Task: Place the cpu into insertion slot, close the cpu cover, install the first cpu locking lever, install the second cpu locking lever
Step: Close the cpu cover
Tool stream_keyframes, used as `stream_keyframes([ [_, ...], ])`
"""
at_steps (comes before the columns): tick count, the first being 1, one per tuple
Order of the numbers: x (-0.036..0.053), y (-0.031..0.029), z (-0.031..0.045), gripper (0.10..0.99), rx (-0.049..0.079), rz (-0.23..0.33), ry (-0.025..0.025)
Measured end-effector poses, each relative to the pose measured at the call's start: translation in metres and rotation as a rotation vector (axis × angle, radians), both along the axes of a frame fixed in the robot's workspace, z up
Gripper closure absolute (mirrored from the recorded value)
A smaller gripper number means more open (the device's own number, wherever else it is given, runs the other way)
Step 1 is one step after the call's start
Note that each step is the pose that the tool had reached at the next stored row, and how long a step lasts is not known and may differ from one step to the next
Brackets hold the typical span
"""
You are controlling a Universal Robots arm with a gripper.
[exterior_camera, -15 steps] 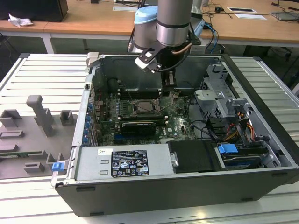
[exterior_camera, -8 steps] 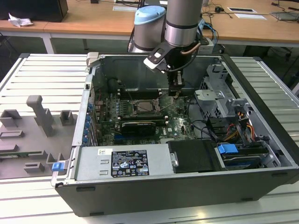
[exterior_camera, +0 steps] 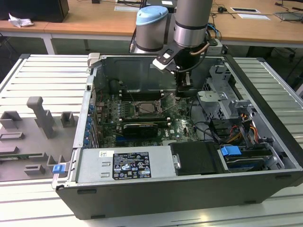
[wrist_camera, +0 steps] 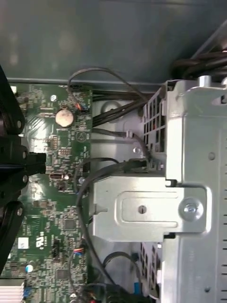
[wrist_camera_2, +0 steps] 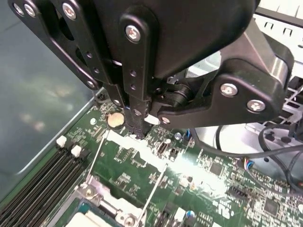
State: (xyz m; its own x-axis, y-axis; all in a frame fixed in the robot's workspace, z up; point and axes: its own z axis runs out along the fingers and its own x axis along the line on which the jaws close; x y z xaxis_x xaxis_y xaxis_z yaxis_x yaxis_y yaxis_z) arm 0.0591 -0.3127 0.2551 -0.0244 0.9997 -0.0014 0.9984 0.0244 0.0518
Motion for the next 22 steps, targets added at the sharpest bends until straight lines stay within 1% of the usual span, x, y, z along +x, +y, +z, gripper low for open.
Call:
stream_keyframes([
  [3, 0.0035, 0.0006, -0.0022, 0.98, 0.0, 0.001, 0.0],
  [6, 0.0047, 0.0006, -0.008, 0.98, 0.0, 0.002, 0.001],
  [8, 0.0042, 0.0006, -0.0115, 0.98, 0.0, 0.002, 0.0057],
  [10, 0.0028, 0.0006, -0.0117, 0.98, 0.0, 0.002, 0.0072],
  [12, 0.0017, 0.0006, -0.0111, 0.98, 0.0, 0.002, 0.0075],
  [14, -0.0009, 0.0006, -0.009, 0.98, 0.0, 0.002, 0.008],
  [15, -0.0031, 0.0006, -0.0082, 0.98, 0.001, 0.002, 0.0079],
  [16, -0.0079, 0.0006, -0.0081, 0.98, 0.001, 0.002, 0.0079],
  [18, -0.0192, 0.0006, -0.008, 0.98, 0.001, 0.002, 0.0079],
  [19, -0.0275, 0.0006, -0.008, 0.98, 0.001, 0.002, 0.008],
  [22, -0.0394, 0.0006, -0.008, 0.98, 0.001, 0.002, 0.008],
])
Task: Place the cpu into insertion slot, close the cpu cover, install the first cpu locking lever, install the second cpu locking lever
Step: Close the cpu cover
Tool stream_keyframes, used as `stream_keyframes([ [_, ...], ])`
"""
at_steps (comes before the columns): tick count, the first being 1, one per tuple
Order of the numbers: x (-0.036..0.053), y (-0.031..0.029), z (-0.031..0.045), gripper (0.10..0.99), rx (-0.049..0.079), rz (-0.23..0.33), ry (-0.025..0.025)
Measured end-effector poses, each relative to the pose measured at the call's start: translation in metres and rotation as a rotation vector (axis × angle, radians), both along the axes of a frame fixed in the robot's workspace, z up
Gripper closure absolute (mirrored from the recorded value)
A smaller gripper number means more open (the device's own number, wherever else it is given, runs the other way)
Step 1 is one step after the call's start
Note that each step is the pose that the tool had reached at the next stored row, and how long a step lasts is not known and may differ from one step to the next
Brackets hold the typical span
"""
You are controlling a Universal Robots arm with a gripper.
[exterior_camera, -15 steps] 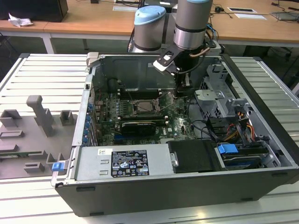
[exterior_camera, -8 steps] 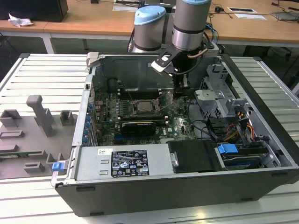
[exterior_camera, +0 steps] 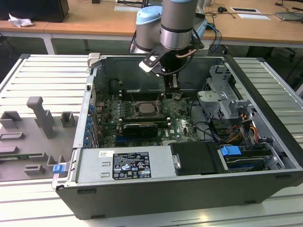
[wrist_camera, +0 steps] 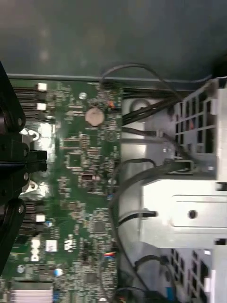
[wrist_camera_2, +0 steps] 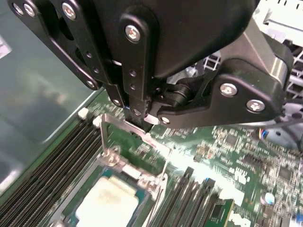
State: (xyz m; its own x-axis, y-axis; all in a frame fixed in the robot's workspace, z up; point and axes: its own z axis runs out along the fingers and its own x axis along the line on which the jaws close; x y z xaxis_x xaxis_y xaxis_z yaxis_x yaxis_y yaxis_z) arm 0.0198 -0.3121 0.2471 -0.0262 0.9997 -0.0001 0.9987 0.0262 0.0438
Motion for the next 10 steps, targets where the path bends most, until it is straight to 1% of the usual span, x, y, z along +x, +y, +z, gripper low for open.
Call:
stream_keyframes([
  [9, -0.02, 0.0, -0.0011, 0.98, 0.0, 0.0, 0.0],
  [10, -0.0211, 0.0, -0.0013, 0.98, 0.0, 0.0, 0.0],
])
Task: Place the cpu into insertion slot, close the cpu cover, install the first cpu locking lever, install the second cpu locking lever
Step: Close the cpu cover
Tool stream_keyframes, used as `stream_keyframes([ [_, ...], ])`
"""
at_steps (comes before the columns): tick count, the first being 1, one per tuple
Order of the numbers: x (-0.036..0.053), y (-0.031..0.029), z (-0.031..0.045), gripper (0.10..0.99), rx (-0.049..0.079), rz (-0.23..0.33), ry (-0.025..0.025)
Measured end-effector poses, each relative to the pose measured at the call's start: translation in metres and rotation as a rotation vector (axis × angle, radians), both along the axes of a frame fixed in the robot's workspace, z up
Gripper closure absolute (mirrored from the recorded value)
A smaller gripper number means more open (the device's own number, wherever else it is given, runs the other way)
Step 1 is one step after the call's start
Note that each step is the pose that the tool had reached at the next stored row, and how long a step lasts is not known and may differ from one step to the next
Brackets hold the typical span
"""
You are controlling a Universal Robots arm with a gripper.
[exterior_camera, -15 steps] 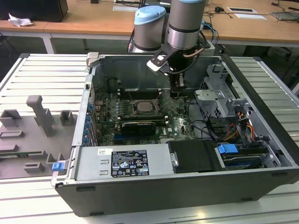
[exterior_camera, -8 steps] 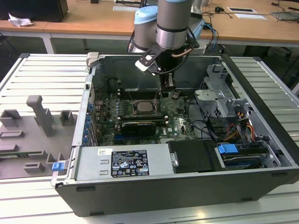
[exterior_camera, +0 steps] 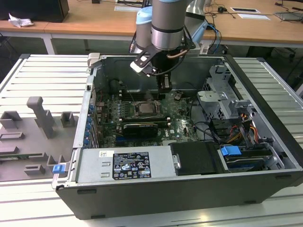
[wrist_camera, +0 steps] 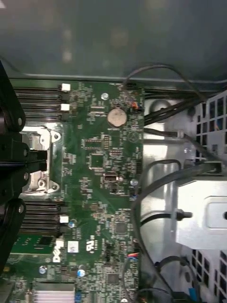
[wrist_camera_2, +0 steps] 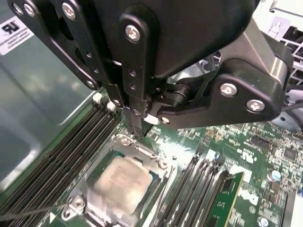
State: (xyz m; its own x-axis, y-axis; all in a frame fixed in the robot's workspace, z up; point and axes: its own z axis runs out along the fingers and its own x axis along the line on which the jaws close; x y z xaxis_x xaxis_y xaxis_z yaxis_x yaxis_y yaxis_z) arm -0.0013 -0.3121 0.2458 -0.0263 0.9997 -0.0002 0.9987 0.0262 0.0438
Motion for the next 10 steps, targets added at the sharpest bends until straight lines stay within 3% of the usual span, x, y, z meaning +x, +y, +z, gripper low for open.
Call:
stream_keyframes([
  [10, -0.0092, 0.0, -0.0061, 0.98, 0.0, 0.0, 0.0005],
])
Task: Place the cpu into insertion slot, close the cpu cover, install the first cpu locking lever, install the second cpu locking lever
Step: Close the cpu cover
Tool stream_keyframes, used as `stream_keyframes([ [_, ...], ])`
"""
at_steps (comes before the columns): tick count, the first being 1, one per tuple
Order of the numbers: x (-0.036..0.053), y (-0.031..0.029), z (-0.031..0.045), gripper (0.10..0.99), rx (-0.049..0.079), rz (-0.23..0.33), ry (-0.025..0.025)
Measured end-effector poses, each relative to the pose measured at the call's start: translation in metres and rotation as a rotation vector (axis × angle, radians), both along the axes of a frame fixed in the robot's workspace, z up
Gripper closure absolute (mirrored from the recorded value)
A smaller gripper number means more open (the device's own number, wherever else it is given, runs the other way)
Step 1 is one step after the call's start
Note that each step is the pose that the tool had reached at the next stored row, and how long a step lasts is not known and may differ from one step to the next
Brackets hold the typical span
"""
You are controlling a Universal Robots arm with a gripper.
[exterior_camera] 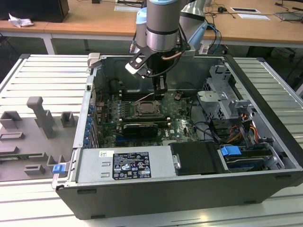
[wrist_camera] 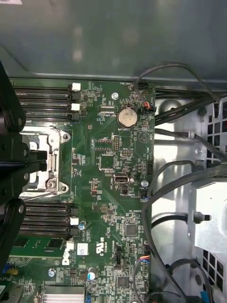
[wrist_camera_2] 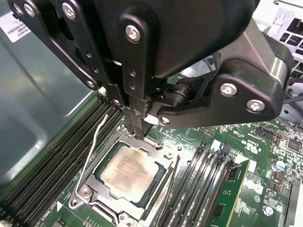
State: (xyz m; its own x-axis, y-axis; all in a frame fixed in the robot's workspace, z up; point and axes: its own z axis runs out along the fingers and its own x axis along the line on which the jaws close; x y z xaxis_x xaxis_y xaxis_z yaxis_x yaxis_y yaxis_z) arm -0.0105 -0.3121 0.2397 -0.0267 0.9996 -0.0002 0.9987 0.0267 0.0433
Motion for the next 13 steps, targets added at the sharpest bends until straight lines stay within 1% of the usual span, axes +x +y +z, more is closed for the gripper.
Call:
stream_keyframes([
  [5, -0.0044, 0.0, -0.0067, 0.98, 0.001, 0.011, -0.0001],
  [11, -0.0196, 0.0005, -0.0084, 0.98, 0.0, 0.017, 0.0002],
  [13, -0.0219, 0.0006, -0.0084, 0.98, 0.001, 0.017, 0.0002],
])
